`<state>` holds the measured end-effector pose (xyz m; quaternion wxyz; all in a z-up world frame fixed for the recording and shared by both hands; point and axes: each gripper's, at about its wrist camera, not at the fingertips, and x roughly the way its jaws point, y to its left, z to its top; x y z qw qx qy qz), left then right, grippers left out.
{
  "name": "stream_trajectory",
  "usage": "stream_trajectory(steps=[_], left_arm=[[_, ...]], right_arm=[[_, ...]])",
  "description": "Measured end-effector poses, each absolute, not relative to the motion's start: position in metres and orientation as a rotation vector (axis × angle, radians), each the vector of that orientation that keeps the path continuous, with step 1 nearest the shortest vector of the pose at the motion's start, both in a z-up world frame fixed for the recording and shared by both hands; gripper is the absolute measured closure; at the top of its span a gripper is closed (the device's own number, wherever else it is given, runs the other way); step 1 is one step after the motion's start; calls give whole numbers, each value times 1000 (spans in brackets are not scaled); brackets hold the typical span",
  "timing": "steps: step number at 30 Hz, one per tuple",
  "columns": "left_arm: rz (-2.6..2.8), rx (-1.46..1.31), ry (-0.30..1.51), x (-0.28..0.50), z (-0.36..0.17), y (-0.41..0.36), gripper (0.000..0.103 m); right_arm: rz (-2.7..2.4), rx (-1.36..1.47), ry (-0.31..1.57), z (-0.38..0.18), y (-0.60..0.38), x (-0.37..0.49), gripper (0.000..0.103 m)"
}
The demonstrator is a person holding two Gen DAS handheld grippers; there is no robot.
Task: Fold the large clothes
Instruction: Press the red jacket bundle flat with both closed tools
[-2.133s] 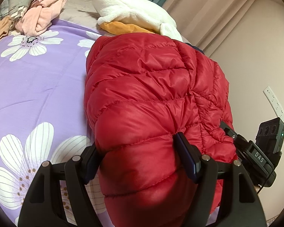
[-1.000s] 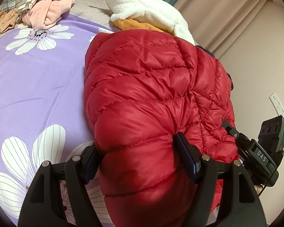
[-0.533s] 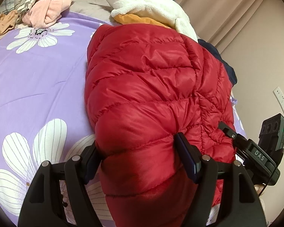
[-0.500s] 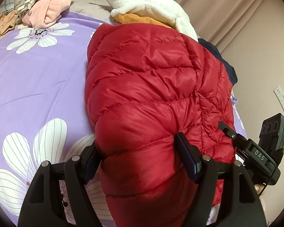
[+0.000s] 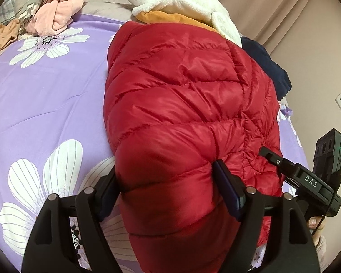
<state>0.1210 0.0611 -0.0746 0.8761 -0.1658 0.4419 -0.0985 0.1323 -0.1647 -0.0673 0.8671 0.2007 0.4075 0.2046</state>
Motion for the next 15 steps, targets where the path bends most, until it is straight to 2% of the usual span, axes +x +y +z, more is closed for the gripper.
stream_trajectory(steps=[15], left_arm=[[-193, -344, 938, 121, -76, 61, 20]], right_arm=[[420, 451, 877, -71, -169, 134, 55]])
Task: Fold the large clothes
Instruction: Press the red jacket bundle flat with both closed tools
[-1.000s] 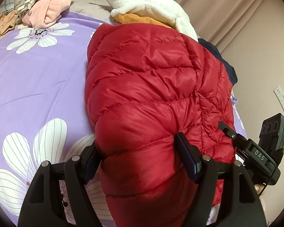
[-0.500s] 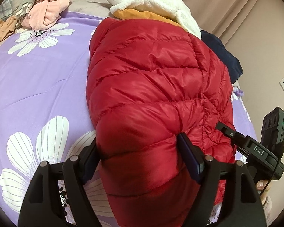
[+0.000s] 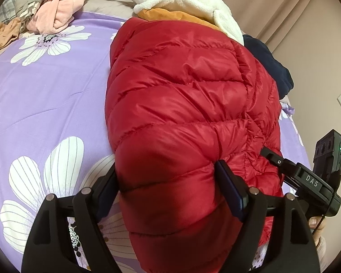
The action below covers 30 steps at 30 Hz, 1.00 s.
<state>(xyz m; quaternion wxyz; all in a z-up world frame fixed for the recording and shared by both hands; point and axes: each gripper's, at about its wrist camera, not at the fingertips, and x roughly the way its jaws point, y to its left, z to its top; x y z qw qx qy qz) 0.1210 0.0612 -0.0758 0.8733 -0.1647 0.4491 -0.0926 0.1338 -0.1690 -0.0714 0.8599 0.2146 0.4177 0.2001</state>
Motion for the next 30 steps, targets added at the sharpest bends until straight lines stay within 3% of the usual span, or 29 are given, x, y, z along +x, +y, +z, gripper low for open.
stream_trajectory(steps=[30], left_arm=[[-190, -338, 943, 121, -75, 62, 19]], right_arm=[[409, 453, 885, -71, -169, 133, 53]])
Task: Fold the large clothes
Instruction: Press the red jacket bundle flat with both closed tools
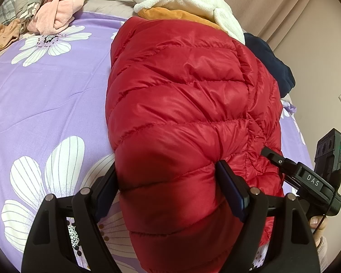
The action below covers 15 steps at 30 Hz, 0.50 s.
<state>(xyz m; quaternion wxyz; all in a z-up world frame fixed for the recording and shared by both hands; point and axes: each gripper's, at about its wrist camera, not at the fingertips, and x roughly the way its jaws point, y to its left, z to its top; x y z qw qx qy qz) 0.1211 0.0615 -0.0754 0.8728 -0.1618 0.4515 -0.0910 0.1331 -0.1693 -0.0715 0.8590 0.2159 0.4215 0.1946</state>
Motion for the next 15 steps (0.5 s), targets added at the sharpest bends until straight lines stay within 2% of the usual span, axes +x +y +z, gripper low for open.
stream_trajectory(steps=[15], left_arm=[[-177, -317, 947, 121, -74, 60, 19]], right_arm=[[395, 453, 891, -72, -170, 130, 51]])
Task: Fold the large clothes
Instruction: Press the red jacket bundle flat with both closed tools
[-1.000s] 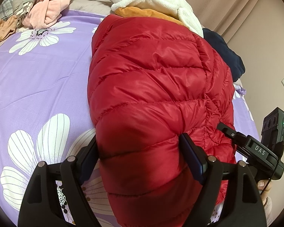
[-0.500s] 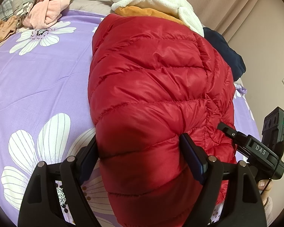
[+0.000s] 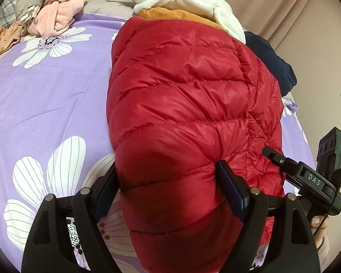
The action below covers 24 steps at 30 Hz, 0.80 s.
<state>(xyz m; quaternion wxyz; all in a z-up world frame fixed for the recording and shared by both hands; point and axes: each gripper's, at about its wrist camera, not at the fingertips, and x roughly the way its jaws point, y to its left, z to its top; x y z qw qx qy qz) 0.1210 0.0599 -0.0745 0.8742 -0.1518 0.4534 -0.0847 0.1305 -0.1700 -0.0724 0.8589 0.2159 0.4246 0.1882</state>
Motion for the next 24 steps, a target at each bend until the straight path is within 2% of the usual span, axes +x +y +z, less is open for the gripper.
stream_trajectory(steps=[24], left_arm=[[-161, -289, 949, 116, -72, 56, 19]], right_arm=[[363, 447, 896, -72, -173, 125, 46]])
